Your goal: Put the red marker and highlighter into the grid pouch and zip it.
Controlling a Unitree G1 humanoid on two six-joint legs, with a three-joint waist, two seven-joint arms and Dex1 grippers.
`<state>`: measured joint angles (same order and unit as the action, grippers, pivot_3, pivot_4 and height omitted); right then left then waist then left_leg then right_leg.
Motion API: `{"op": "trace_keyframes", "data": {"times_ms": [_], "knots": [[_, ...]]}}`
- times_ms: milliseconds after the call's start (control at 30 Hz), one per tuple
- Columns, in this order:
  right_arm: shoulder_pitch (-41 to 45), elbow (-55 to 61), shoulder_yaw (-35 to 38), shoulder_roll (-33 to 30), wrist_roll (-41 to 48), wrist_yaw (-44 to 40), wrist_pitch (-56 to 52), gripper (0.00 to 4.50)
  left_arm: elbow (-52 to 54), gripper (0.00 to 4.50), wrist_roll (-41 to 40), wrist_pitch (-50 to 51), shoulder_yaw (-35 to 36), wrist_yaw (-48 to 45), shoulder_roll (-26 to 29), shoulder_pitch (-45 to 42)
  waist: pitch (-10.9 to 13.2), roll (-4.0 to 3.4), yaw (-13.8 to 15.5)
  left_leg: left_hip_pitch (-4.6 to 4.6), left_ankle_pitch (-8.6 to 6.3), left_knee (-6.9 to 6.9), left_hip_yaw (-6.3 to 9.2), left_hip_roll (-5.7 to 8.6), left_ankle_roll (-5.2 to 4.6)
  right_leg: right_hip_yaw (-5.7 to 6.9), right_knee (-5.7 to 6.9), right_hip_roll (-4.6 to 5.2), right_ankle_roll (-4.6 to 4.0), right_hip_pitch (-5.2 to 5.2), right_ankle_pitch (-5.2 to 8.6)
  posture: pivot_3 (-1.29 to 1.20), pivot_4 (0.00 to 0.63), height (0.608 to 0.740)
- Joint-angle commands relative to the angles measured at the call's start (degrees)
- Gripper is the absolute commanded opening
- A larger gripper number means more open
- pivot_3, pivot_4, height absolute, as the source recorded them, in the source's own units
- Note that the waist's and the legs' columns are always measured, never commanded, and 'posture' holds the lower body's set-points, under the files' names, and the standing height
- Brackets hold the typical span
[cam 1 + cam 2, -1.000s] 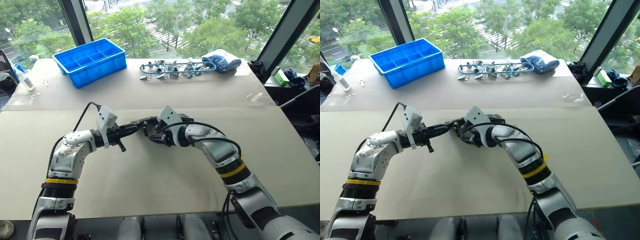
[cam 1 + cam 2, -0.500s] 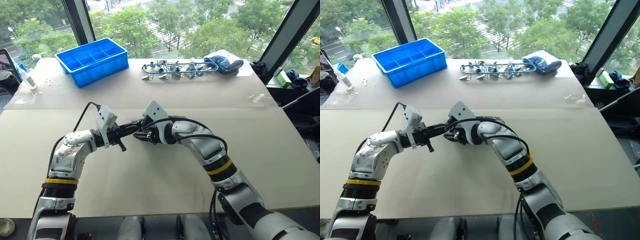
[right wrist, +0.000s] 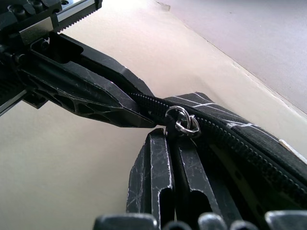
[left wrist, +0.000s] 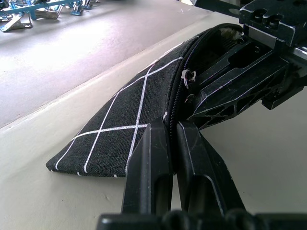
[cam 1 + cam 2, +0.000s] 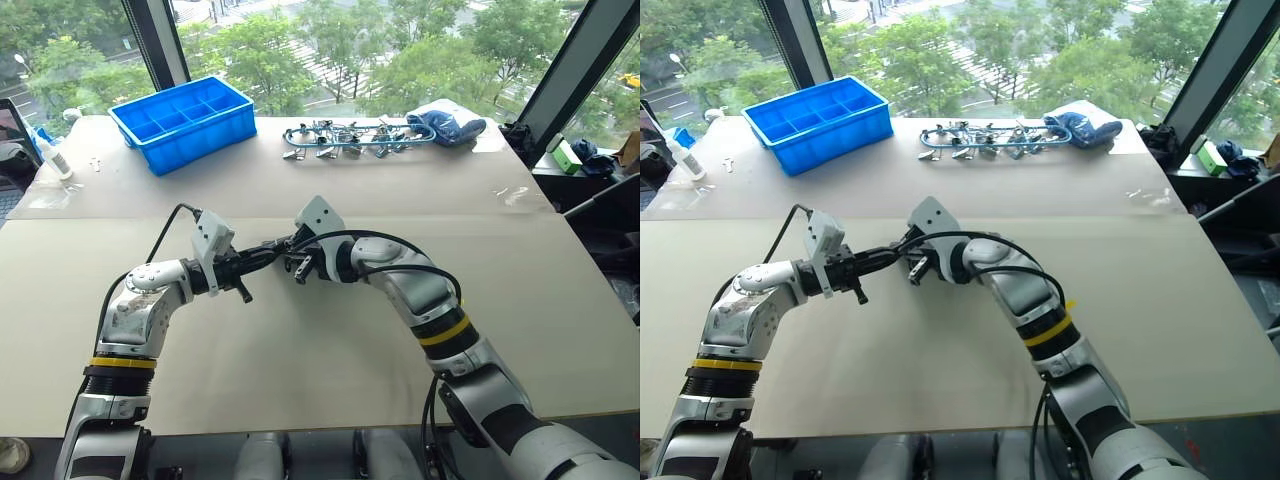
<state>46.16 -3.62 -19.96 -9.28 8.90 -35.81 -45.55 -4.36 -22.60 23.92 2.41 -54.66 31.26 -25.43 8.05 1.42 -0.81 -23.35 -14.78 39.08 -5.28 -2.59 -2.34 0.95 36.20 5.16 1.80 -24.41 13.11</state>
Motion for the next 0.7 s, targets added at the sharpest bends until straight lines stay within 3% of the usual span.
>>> {"op": "trace_keyframes", "data": {"times_ms": [33, 233, 467, 700], "knots": [[-1.95, 7.95, -0.27, -4.89, 1.69, -4.52, -1.65, 0.01, 1.34, 0.0, -0.66, -0.74, 0.5, -0.24, 0.1, -0.75, 0.0, 0.0, 0.1, 0.0, 0.0, 0.0, 0.0, 0.0, 0.0, 0.0, -0.01, 0.0, 0.0, 0.0, 0.0, 0.0, 0.15, 0.74], [-9.16, 18.76, 1.32, -18.04, 4.97, -12.83, -1.25, 0.01, 1.51, 0.0, -0.75, -0.65, 0.55, -0.36, 0.25, -0.37, 0.0, 0.01, 0.29, -0.12, -0.04, 0.01, 0.11, 0.08, -0.07, -0.01, -0.07, 0.02, 0.04, 0.04, -0.01, 0.0, 0.15, 0.74], [-15.08, 20.4, 8.51, -32.1, 6.01, -17.01, 1.05, 0.01, 1.7, 0.0, -1.06, -0.63, 0.43, -0.23, 0.6, -0.18, 0.01, 0.02, 0.23, -0.05, -0.05, 0.0, 0.11, 0.06, -0.08, -0.06, -0.27, -0.01, 0.02, 0.03, 0.0, 0.0, 0.15, 0.74], [-16.46, 18.24, 9.99, -35.39, 7.26, -17.03, 2.63, 0.01, 1.12, 0.0, -1.77, -1.03, -0.16, 0.07, 1.25, -0.47, 0.01, 0.03, 0.11, 0.02, -0.05, 0.0, 0.11, 0.05, -0.1, -0.14, -0.25, -0.05, 0.02, 0.04, 0.01, 0.0, 0.15, 0.74]]}}
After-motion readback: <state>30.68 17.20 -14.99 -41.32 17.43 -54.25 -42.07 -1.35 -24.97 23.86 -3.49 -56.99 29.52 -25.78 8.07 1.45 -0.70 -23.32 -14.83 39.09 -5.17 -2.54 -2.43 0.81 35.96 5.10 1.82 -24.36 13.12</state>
